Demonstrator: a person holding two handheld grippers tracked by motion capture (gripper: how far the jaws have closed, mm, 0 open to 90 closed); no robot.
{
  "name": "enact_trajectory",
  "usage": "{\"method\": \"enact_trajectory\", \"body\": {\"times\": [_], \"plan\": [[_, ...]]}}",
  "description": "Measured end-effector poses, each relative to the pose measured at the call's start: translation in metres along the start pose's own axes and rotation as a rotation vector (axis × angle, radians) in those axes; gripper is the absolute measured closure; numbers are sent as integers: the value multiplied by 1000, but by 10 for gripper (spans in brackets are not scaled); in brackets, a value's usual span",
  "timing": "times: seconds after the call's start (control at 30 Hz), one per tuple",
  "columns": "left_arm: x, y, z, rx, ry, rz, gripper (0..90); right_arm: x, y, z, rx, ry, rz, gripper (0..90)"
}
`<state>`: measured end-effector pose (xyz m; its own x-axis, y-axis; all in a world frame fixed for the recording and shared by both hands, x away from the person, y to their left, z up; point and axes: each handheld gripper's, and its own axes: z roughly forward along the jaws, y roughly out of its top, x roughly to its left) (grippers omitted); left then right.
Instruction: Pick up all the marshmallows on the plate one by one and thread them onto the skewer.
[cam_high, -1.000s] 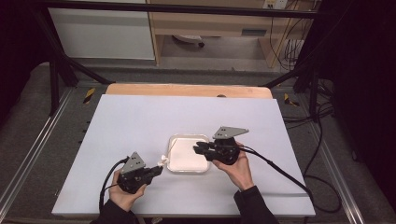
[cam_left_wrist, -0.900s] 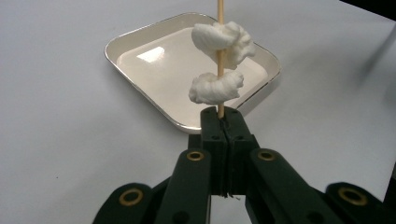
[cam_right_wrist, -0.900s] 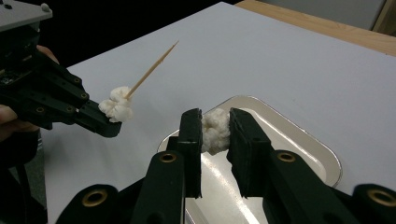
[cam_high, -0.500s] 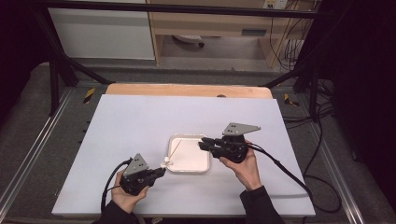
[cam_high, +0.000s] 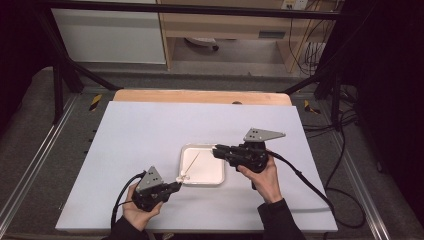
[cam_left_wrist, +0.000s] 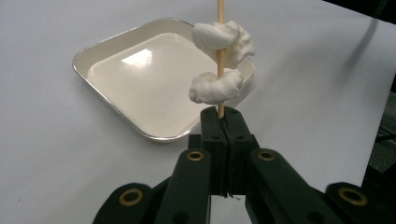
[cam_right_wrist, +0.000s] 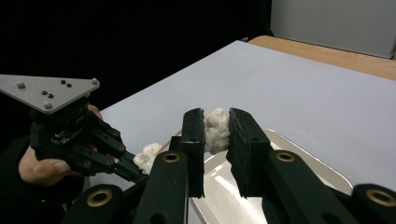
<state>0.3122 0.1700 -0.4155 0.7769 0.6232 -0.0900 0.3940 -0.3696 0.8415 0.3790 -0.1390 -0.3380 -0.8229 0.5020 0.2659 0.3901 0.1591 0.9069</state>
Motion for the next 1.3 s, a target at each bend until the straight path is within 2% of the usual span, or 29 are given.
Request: {"method": "enact_trajectory", "body": {"times": [0.27, 0.63, 1.3], "plan": [[-6, 2, 2, -4, -10, 15, 888, -1, 0, 8, -20, 52, 45, 765], [-8, 2, 2, -5, -16, 25, 888, -4, -2, 16, -19, 77, 79, 765], [-10, 2, 3, -10, -25, 65, 888, -4, -7, 21, 30, 142, 88, 790]]}}
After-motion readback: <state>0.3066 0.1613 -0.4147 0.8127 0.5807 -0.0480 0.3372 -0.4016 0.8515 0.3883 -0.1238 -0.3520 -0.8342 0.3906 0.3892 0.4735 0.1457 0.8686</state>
